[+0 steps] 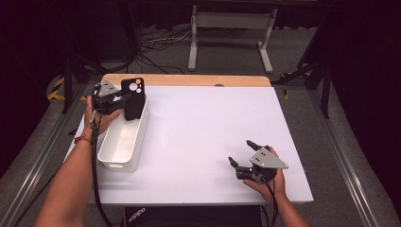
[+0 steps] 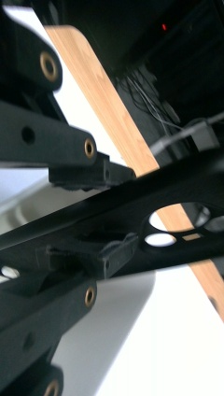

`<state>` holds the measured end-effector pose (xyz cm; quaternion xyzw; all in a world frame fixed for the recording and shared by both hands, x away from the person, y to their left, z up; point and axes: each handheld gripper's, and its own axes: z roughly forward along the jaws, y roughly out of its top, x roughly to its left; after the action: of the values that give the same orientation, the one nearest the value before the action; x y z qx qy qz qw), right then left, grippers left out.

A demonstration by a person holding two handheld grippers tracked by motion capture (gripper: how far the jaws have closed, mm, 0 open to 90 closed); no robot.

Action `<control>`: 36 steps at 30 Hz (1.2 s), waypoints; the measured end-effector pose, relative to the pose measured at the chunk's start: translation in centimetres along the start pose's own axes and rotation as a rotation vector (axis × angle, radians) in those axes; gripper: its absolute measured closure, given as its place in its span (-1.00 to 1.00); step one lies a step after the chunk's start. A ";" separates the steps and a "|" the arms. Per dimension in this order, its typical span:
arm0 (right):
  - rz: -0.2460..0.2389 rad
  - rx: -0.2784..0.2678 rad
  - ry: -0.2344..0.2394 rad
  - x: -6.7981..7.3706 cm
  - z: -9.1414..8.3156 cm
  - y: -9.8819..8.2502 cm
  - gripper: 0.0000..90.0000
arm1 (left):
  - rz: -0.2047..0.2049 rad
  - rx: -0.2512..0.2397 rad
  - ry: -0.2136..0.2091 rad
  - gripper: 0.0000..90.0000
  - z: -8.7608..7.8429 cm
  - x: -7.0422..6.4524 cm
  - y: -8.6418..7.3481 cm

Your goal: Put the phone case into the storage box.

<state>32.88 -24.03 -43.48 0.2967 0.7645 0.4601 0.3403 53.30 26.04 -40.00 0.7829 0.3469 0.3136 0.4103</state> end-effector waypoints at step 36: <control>0.004 -0.027 0.008 0.0 -0.5 0.7 -0.61 | 0.004 -0.004 0.079 0.00 -0.8 0.0 0.5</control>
<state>32.58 -24.03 -42.70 0.2916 0.7591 0.4724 0.3401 52.87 26.14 -39.19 0.7698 0.3605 0.3458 0.3972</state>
